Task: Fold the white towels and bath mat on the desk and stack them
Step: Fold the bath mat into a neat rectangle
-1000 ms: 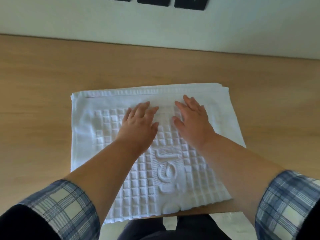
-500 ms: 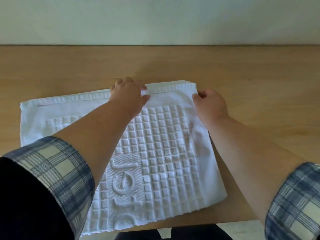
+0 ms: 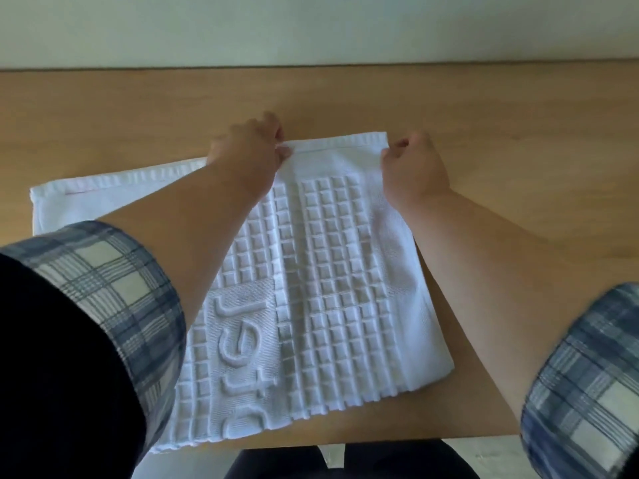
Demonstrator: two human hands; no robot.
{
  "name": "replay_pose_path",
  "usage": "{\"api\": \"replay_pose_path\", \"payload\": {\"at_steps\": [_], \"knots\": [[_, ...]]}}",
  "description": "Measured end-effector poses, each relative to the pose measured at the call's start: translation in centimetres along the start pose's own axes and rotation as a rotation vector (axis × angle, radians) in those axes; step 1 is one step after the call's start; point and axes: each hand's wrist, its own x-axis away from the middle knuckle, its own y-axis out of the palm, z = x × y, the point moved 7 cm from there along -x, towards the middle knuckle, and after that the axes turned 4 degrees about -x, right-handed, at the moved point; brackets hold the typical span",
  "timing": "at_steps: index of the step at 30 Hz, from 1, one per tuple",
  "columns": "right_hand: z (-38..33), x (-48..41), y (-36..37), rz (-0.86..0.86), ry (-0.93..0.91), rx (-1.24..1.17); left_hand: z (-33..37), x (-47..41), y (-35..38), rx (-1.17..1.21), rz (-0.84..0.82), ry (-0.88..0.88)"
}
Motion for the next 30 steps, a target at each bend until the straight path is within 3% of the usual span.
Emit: {"api": "replay_pose_path", "payload": {"at_steps": [2,4,6,9,12,16,22,25,28,30], "knots": [[-1.7,2.4,-0.4,0.105,-0.167,0.026,0.2,1.4,-0.8,-0.076,0.091,-0.025],[-3.6,6.3,0.5,0.146,-0.391,0.048,1.1,4.1,-1.5,0.007,0.152,0.001],[-4.1,10.1,3.1,0.022,-0.5,0.035,2.7,8.3,-0.3,0.106,0.104,0.066],[-2.0,13.6,7.6,-0.239,-0.476,0.213,4.5,15.3,3.9,0.092,-0.103,0.162],[-0.1,14.2,9.2,-0.255,-0.568,0.477,2.8,17.9,7.2,-0.029,-0.216,0.216],[0.4,14.0,10.1,-0.215,-0.597,0.631,-2.2,15.5,7.3,-0.054,-0.166,0.16],[0.7,14.0,10.1,-0.195,-0.585,0.739,-15.0,10.1,4.0,-0.13,-0.064,-0.078],[0.5,14.1,9.9,-0.217,-0.525,0.762,-19.5,9.0,2.7,-0.14,-0.092,-0.181],[-1.3,15.7,10.9,-0.212,-0.444,0.661,-17.2,10.8,1.7,-0.129,-0.061,-0.139],[-3.5,18.6,12.8,-0.206,-0.529,0.552,-12.7,14.8,2.4,-0.007,-0.048,-0.053]]}}
